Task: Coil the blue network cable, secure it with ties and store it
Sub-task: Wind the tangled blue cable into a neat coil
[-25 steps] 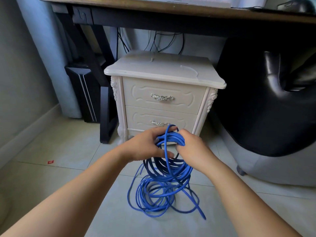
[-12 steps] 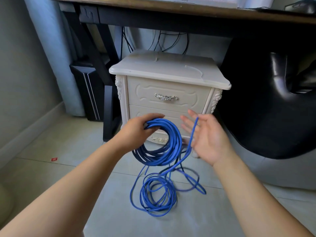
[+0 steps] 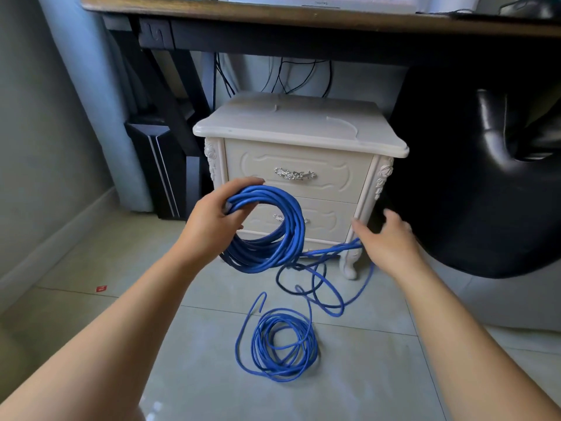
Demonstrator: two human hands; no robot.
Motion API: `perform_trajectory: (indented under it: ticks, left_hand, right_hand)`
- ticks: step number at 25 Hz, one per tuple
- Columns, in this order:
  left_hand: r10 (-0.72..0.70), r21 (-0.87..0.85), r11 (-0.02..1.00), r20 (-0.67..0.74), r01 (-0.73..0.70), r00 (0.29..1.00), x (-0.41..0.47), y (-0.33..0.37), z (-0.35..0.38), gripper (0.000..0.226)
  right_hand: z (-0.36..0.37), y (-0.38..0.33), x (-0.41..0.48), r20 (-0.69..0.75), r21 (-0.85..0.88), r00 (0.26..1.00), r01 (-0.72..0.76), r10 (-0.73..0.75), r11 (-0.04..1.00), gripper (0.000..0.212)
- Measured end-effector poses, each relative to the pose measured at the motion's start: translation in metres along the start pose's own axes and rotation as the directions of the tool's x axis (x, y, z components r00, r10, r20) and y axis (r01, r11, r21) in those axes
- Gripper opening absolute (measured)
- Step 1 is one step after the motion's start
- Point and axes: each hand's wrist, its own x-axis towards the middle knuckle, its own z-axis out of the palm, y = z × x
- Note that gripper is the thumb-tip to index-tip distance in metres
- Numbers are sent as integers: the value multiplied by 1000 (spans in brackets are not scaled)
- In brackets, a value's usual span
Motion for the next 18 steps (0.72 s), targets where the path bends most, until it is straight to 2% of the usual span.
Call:
perform_trajectory:
  ticks: [1,2,3,5,6,7,9,10,11,14,15,17,18]
  left_hand:
    - [7,-7,1000,35,-7,999,0,1,2,32]
    - [18,-13,1000,70,-17,997,-1,3,5,32]
    - [29,-19,999,105,-27,994,-1,4,8,33]
    - [30,-45,999,173,-23,984,-2,7,15,34]
    - [24,-54,998,194,-14,981,-3,8,19,35]
    - [12,-57,998,203,0,979,-4,9,22,36]
    - [-45,-65,996,209,59,977,-7,13,30,39]
    - [-95,-91,989,218,118,971,-8,15,32,46]
    - [-150,-150,970,238,189,960,-8,16,34,56]
    - [-259,-321,884,268,340,928,-8,14,37,76]
    - [-293,-303,886,218,350,931,-8,12,40,71]
    - [-315,-205,925,54,319,948,-14,11,47,41]
    - [-289,-144,945,61,295,955,-19,12,53,28]
  right_hand:
    - [0,-10,-8,62,143,989,126,-136,982,82]
    - [1,-21,-18,185,344,950,178,-253,922,90]
    - [5,-31,-26,309,494,884,165,-350,854,98]
    - [19,-35,-33,435,559,793,133,-427,818,109]
    - [27,-33,-33,446,545,792,130,-418,829,108]
    - [34,-32,-33,425,516,823,123,-378,848,98]
    - [47,-27,-30,288,461,923,101,-257,882,49]
    - [52,-25,-27,228,484,954,61,-193,873,26]
    - [56,-23,-24,192,555,971,9,-139,832,13]
    - [56,-16,-9,163,784,984,-176,76,595,8]
    - [53,-14,-4,177,833,972,-231,154,503,11]
    - [44,-11,4,232,887,936,-316,266,337,15]
    - [41,-10,6,263,905,921,-339,288,257,17]
